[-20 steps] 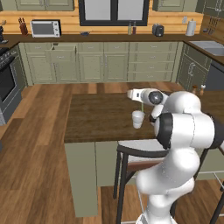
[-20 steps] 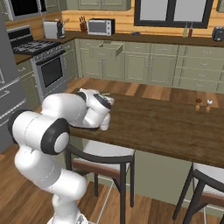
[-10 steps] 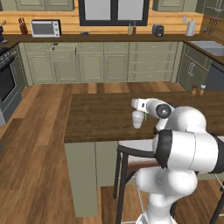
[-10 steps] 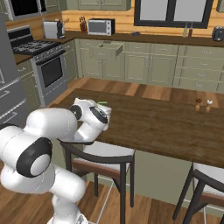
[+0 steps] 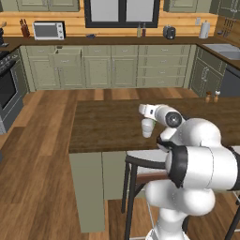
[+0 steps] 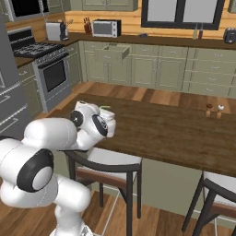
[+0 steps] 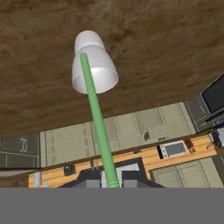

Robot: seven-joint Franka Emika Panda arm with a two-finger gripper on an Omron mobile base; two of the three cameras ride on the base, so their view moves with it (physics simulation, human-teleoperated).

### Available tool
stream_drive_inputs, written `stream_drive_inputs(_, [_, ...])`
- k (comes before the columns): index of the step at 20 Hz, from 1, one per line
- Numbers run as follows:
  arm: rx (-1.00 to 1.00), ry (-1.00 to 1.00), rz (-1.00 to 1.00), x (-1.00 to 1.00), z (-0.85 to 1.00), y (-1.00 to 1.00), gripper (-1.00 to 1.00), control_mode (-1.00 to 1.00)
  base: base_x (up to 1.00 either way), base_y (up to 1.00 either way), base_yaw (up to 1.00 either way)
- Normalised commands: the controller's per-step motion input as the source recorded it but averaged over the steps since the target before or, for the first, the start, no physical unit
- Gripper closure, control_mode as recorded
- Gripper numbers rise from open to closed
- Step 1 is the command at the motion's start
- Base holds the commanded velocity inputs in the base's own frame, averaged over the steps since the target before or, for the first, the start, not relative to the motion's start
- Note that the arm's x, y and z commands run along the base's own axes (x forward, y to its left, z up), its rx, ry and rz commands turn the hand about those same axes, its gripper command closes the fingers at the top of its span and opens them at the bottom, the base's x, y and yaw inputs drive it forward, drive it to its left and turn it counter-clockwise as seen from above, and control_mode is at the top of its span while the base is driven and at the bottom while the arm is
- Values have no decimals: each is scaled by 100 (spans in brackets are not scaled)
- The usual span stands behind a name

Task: Take a straw from the drawer in front and place it inside the glass cup on the dining counter.

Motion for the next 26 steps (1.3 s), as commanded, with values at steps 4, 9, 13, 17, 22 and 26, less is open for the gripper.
stream_drive_inputs(4, [4,0,0,-12,60,0,100,-100,0,0,0])
stream_drive_inputs(9, [1,1,0,23,10,0,100,-100,0,0,0])
stream_drive_inputs(13, [0,7,0,44,0,0,100,-100,0,0,0])
stream_drive_inputs(17, [0,8,0,24,-18,0,100,-100,0,0,0])
stream_drive_inputs(22, [0,1,0,13,-32,0,100,-100,0,0,0])
stream_drive_inputs(26, [0,0,0,16,-28,0,100,-100,0,0,0])
